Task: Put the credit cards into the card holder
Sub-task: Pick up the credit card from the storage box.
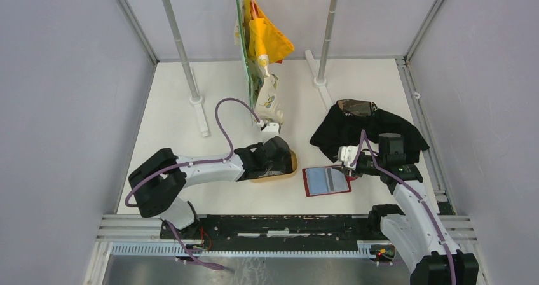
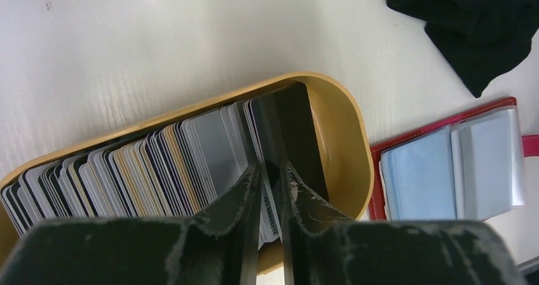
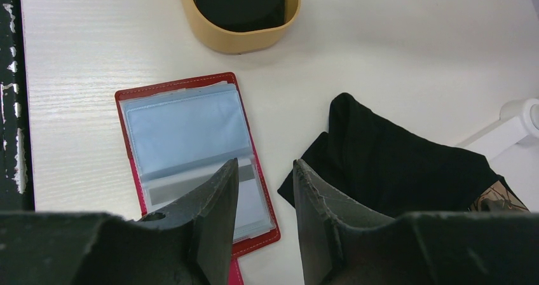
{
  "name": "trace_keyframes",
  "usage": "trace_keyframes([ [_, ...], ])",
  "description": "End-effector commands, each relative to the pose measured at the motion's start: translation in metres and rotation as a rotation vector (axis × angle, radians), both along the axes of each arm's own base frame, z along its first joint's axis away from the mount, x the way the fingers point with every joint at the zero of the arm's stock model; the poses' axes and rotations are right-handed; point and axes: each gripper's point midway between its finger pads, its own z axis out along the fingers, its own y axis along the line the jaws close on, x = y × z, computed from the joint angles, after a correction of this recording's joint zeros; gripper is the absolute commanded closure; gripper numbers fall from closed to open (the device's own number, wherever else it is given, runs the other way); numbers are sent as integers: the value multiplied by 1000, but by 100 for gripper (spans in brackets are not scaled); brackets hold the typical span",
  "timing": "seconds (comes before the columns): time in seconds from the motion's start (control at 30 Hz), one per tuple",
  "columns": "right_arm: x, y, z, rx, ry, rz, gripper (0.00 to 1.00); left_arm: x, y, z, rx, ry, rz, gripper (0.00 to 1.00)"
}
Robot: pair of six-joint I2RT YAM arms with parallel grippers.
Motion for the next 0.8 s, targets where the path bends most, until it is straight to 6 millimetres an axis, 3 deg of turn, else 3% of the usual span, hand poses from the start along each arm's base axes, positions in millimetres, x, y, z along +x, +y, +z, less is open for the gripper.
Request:
trace_keyframes([
  [0.0, -1, 3, 7, 18, -30, 23, 58, 4, -20, 24, -180, -6, 8, 77],
  [0.43, -1, 3, 7, 18, -29, 24, 57, 1, -29, 35, -268, -5, -28, 75],
  [0.77, -1, 3, 7, 19, -31, 27, 57, -1, -36, 19, -258, 32, -48, 58],
])
